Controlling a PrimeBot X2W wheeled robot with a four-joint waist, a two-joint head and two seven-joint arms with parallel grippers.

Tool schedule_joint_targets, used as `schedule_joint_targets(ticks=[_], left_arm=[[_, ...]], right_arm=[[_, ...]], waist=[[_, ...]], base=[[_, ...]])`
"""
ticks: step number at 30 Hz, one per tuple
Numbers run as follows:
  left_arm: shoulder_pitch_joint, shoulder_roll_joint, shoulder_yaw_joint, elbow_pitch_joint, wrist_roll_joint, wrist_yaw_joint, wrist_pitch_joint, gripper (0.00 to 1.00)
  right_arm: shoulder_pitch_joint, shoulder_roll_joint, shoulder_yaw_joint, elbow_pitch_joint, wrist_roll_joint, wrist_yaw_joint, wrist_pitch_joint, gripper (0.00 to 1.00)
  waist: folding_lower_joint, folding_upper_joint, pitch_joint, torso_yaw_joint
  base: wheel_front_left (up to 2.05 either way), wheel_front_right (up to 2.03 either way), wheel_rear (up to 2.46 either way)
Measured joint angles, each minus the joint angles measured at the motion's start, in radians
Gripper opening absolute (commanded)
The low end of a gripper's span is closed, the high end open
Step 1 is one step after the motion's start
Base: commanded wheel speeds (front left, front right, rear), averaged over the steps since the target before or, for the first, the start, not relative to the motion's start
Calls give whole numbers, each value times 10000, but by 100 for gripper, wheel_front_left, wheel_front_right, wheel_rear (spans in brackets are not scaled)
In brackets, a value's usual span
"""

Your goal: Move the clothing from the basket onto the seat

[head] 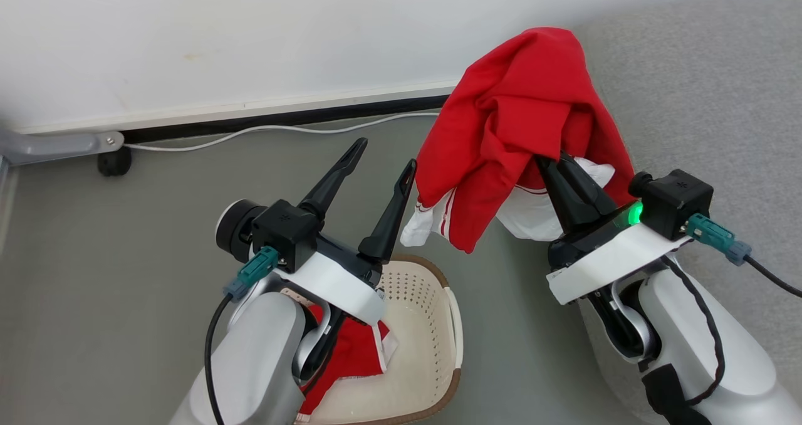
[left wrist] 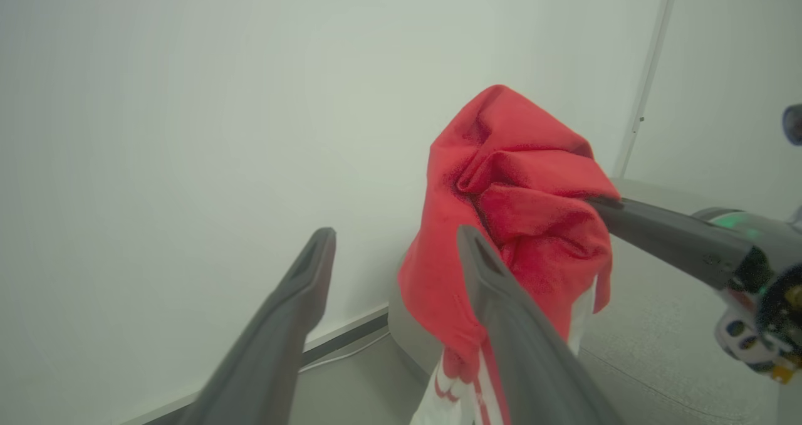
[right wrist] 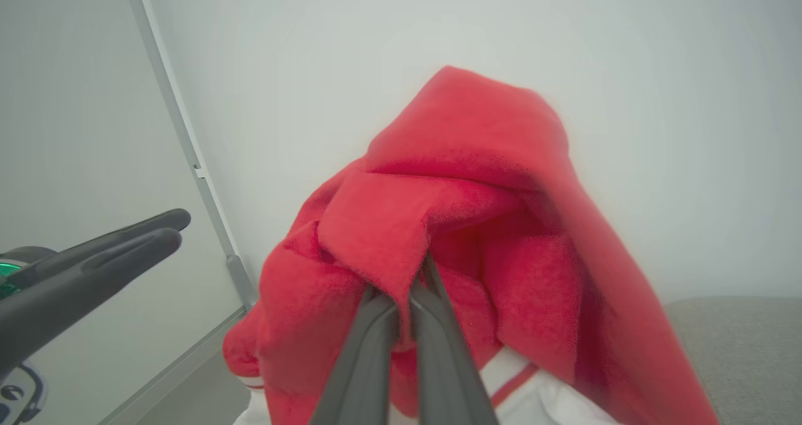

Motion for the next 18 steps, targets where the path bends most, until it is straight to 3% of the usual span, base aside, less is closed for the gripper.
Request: schedule_joint_targets(ticks=[18], left_arm=[[266,10,86,94,357,-182,0,100]], right_arm=[[380,245,-1018,-418,-113,0,0,0]], waist=[[0,0,-211,-1993]], base=[[0,0,0]])
